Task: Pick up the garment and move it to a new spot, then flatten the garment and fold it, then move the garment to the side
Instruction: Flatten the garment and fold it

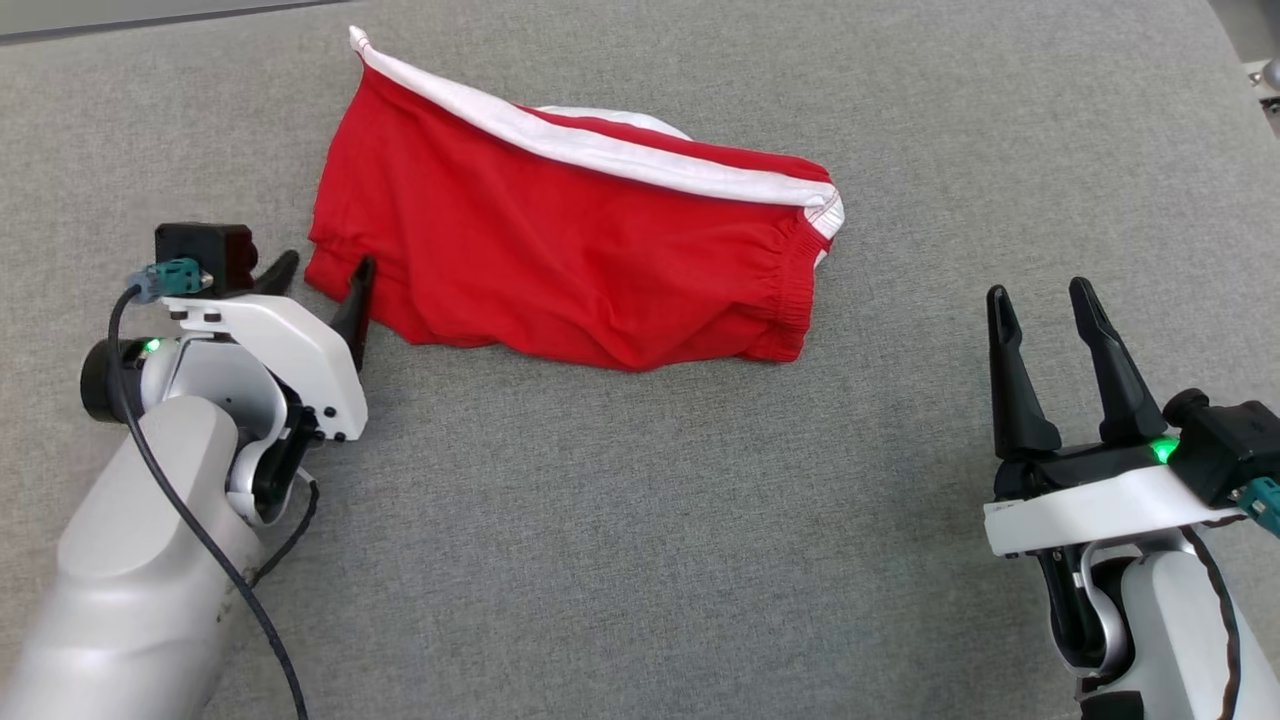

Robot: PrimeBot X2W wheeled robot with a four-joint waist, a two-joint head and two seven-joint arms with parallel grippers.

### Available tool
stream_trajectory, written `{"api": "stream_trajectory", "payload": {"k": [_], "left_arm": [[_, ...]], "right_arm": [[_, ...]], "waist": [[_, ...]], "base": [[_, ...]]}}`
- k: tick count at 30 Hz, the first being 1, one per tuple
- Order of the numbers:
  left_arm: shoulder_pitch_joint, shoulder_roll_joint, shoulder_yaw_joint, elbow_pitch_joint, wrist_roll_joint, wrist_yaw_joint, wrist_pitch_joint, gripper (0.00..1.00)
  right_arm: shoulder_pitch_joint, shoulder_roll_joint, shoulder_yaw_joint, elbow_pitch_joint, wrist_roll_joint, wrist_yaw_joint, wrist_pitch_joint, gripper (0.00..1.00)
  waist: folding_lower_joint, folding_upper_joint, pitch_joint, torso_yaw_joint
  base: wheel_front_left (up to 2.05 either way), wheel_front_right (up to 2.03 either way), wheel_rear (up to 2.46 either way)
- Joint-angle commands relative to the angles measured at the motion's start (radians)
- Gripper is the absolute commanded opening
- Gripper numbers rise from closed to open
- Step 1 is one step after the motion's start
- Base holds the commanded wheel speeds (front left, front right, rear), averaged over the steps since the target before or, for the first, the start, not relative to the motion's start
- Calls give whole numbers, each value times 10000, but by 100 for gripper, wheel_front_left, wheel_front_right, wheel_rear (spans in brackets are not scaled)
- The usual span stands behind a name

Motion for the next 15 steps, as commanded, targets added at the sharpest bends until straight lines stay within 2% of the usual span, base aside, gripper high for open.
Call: {"api": "stream_trajectory", "payload": {"k": [1, 2, 4, 10, 15], "left_arm": [[-184, 15, 29, 75, -107, -49, 19, 100], [-223, -42, 9, 210, -154, -140, 108, 82], [-240, -160, 34, 358, -255, -211, -20, 0], [-354, -262, 180, 680, -458, -420, -409, 0], [28, -337, 442, 644, -678, -267, -978, 0]], "right_arm": [[26, -62, -31, 2, 57, 3, -51, 100], [36, -64, -34, 9, 64, 3, -53, 100], [43, -62, -40, 5, 84, 3, -67, 100], [73, -62, -31, -47, 165, 3, -98, 100], [157, -65, -120, -92, 213, 3, -121, 100]], "waist": [[0, -1, -15, -14], [0, -1, -21, -21], [0, -1, -32, -32], [0, -1, -9, -37], [0, -1, -24, -25]], "base": [[0, 0, 0], [0, 0, 0], [0, 0, 0], [0, 0, 0], [0, 0, 0]]}}
